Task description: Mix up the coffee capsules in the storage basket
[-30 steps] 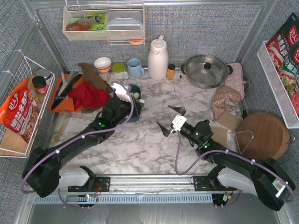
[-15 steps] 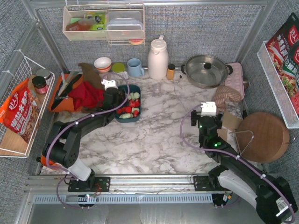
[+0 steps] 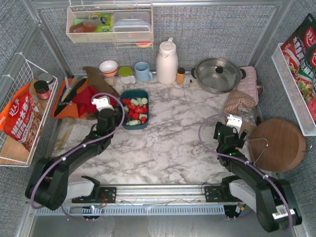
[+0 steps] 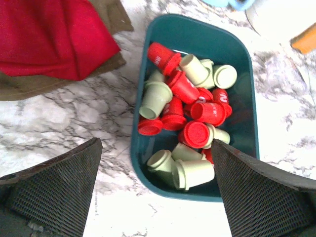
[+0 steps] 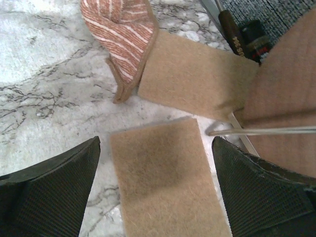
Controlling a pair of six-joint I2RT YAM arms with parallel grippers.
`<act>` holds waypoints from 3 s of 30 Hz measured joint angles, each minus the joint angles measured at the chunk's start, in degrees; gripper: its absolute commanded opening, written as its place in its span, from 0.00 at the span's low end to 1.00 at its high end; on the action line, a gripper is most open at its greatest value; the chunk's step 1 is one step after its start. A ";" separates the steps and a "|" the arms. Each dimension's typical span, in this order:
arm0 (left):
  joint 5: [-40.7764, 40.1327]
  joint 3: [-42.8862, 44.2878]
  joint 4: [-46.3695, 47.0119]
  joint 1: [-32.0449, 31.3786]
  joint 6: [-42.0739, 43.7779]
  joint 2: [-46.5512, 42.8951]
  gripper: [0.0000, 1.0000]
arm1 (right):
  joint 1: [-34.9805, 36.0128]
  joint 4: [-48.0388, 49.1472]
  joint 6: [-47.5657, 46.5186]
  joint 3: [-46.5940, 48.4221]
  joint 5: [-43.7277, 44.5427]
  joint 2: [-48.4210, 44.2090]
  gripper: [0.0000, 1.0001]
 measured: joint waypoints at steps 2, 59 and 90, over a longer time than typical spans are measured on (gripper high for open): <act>-1.88 -2.86 1.40 0.00 -0.22 -3.10 0.99 | -0.57 3.76 -1.01 -0.04 -1.29 2.91 0.99; -1.36 -21.05 58.05 27.78 25.79 15.43 0.99 | -6.69 25.29 -6.95 10.67 -32.00 32.48 0.99; 3.91 -21.77 55.71 28.00 24.09 16.24 0.99 | -6.80 25.27 -6.93 10.67 -32.63 32.48 0.99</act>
